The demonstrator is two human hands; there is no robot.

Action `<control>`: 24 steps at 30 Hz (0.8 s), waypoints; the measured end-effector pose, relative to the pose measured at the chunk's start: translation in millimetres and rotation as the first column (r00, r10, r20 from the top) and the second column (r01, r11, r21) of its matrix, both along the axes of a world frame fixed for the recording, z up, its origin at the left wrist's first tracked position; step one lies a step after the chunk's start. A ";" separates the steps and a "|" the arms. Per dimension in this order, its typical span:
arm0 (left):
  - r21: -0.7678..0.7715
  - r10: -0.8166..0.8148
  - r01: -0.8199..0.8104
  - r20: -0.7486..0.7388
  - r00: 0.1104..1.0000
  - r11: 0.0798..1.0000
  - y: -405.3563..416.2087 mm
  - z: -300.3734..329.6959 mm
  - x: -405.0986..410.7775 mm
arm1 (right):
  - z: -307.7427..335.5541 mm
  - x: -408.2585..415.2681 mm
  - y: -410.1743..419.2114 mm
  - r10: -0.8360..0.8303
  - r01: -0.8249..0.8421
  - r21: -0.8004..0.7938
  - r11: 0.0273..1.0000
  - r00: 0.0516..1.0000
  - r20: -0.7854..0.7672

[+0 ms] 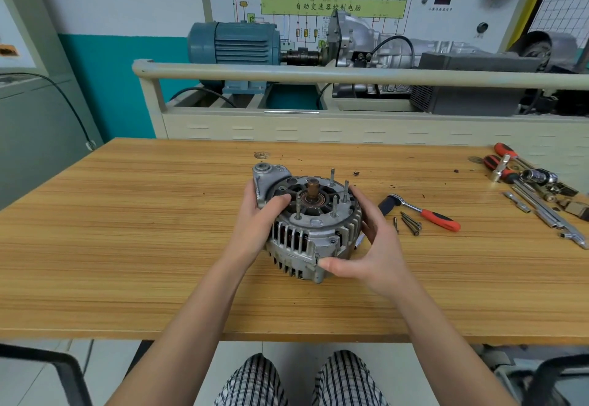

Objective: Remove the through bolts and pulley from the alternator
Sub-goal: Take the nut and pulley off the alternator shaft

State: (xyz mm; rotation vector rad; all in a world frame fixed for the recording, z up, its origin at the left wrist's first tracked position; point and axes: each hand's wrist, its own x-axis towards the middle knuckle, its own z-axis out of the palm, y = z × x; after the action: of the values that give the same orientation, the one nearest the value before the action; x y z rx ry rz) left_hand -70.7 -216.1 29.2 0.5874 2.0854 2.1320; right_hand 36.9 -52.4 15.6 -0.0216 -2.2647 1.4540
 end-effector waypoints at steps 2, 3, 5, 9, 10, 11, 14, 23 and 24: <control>-0.021 0.032 -0.032 0.011 0.999 0.999 1.6 2.3 0.4 | -0.2 1.4 1.6 0.027 -0.026 -0.015 1.000 1.000 0.016; -0.022 0.048 -0.048 0.010 0.999 0.999 2.2 3.5 0.9 | -0.8 2.6 2.3 0.043 -0.043 -0.014 0.999 0.998 0.036; -0.022 0.078 -0.077 0.008 0.997 0.997 3.8 6.3 1.9 | -2.9 5.0 2.6 0.083 -0.085 0.017 0.996 0.991 0.109; -0.010 0.114 -0.114 -0.006 0.993 0.993 5.4 9.5 4.7 | -10.9 3.3 -6.1 0.051 -0.078 0.202 0.976 0.989 0.137; -0.005 0.121 -0.121 -0.009 0.993 0.993 5.6 9.3 4.7 | -13.0 2.2 -8.6 0.018 -0.045 0.231 0.972 0.993 0.115; 0.000 0.128 -0.128 -0.009 0.992 0.992 5.8 9.1 4.3 | -14.9 1.2 -10.7 -0.013 -0.010 0.251 0.968 0.996 0.089; 0.001 0.145 -0.145 0.000 0.989 0.989 5.7 9.2 2.9 | -19.1 -0.3 -11.5 -0.075 0.060 0.292 0.955 0.996 0.042; 0.014 0.144 -0.144 0.016 0.989 0.989 6.4 13.1 4.2 | -22.5 2.2 -4.8 -0.065 0.061 0.312 0.948 0.998 0.005; 0.018 0.142 -0.143 0.017 0.990 0.990 6.4 14.2 5.0 | -22.8 2.4 -5.1 -0.065 0.063 0.309 0.949 0.998 -0.003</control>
State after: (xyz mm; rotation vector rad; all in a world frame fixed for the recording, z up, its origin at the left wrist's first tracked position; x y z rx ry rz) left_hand -65.7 -209.7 43.3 0.4335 2.1619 2.2254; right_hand 39.2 -57.5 -7.1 -0.0036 -2.4485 1.0536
